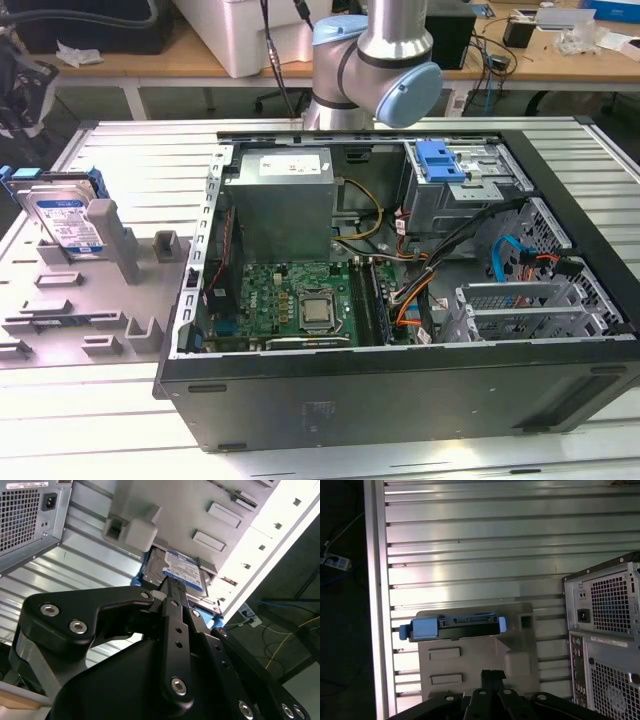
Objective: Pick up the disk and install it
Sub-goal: 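Reach for the disk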
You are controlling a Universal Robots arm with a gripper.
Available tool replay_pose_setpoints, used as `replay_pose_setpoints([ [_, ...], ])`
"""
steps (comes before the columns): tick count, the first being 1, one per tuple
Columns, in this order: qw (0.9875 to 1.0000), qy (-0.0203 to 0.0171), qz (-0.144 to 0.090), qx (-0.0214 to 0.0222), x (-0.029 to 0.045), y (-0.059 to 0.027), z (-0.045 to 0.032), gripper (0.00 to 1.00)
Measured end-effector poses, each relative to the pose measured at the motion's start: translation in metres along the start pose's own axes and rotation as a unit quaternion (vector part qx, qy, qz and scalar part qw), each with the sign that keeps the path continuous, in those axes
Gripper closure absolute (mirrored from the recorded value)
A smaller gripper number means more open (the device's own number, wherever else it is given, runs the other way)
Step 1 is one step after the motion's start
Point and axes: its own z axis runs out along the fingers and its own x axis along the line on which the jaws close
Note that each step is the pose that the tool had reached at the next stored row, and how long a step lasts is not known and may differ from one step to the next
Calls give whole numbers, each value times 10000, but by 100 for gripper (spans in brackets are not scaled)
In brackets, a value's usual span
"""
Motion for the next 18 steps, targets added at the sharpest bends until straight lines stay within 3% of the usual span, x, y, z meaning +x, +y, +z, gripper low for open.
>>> replay_pose_setpoints([
  [9, 10000, -13, -1, -1, 286, -9, -14, 89],
  [14, 10000, -14, -1, -1, 306, 57, -11, 89],
  [18, 10000, -14, 0, -1, 319, 214, -4, 89],
])
